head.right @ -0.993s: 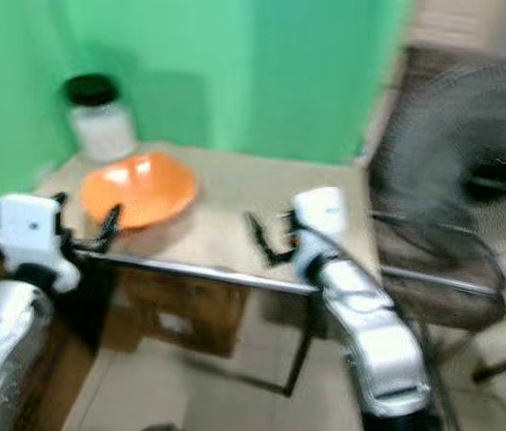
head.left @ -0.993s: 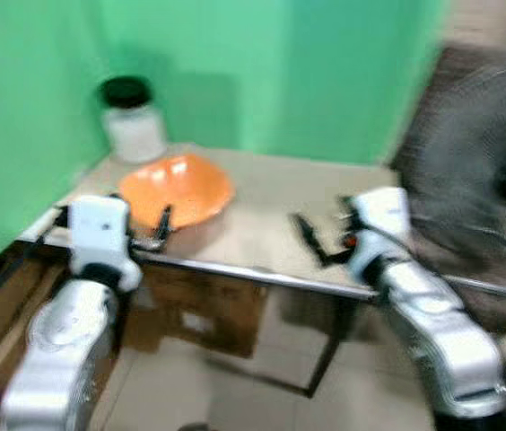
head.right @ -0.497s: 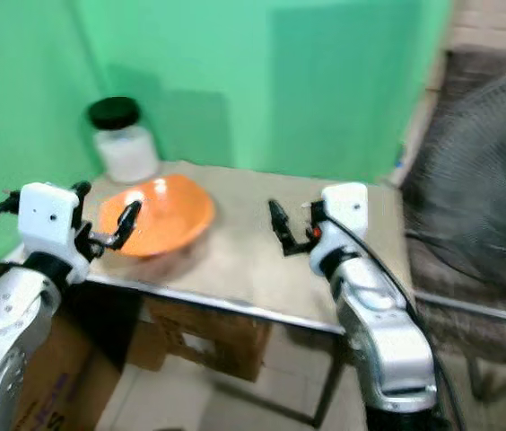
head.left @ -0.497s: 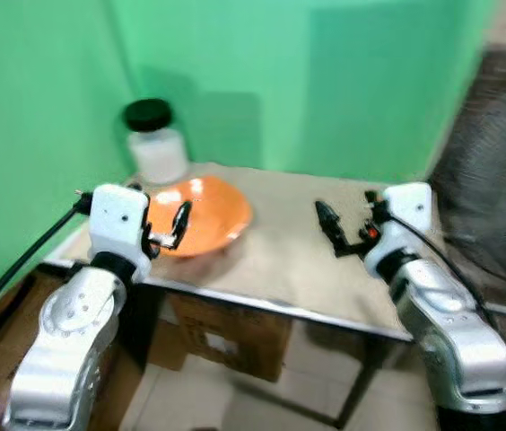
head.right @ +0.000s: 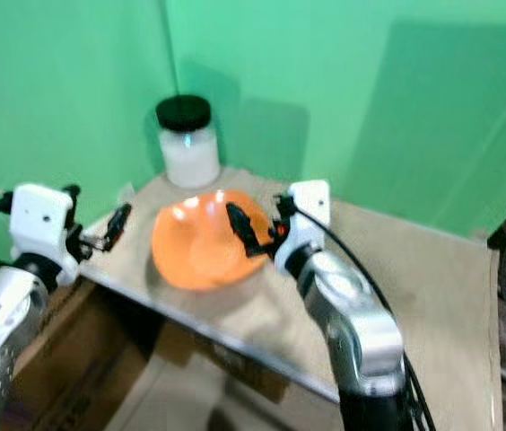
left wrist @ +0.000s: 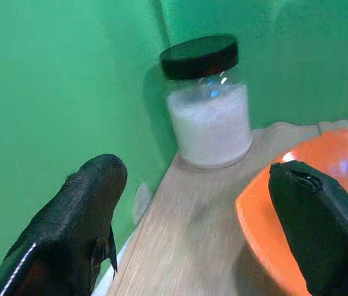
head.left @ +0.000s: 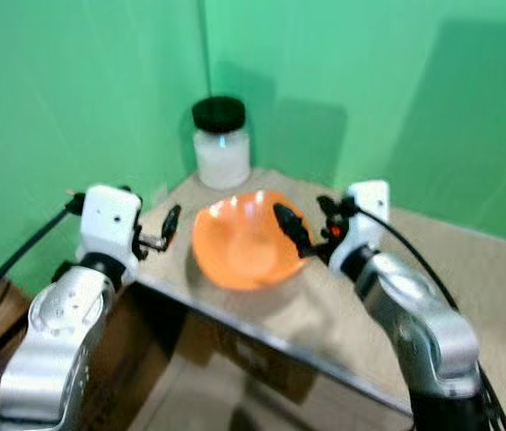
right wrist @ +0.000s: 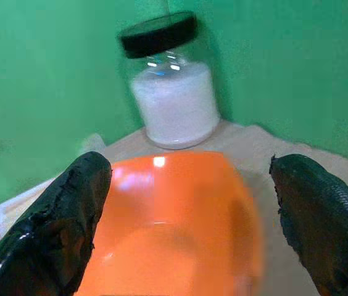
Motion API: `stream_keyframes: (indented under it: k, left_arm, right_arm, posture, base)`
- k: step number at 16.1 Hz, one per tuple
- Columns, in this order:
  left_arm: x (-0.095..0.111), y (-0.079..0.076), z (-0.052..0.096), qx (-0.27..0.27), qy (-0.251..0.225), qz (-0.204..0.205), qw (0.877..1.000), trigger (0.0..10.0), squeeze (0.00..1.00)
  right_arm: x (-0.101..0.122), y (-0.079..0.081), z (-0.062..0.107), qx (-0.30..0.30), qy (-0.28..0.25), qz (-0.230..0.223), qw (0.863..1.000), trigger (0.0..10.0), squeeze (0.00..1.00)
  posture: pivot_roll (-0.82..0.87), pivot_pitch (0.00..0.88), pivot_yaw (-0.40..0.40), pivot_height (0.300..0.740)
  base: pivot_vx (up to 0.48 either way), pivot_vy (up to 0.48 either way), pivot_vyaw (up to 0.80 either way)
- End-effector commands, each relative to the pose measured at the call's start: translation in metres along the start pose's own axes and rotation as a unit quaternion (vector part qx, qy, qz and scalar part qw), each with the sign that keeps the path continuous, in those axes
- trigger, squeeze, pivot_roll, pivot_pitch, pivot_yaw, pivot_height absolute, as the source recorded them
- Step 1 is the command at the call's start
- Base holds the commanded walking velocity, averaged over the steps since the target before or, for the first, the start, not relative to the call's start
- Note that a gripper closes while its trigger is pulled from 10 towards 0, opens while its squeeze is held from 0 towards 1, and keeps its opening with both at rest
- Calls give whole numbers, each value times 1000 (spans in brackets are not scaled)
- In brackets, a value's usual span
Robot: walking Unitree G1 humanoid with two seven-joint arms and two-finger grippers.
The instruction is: Setting the table
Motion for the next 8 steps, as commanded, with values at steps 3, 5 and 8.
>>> stream_keyframes:
  k: [3, 5, 8]
  left_arm:
    - [-2, -10, 0, -53, 18, -20, 998, 10000, 0]
    - [-7, -24, 1, -106, 29, -28, 994, 10000, 0]
    - [-11, -29, 3, -154, 45, -21, 987, 10000, 0]
  right_arm:
    - [-13, -28, -15, -39, 57, -10, 998, 10000, 0]
    - [-5, -52, -19, -66, 60, -16, 996, 10000, 1000]
    - [-8, -56, -20, -26, 95, -10, 995, 10000, 1000]
  posture:
    - [115, 0, 60, 740]
    - [106, 0, 56, 740]
    - [95, 0, 42, 740]
  base:
    - [86, 0, 0]
    - [0, 0, 0]
    - [0, 0, 0]
Point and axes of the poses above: a point about 5 cm out from each wrist's last joint towards the gripper, its own z axis pointing back from the gripper into the wrist, its own x axis along the axis of the wrist's last joint, y = z × x, the point moved 6 cm from there along -z, pointing out of the wrist towards the gripper, and after that the axes turned 10 degrees about z, right-handed, at the moved point
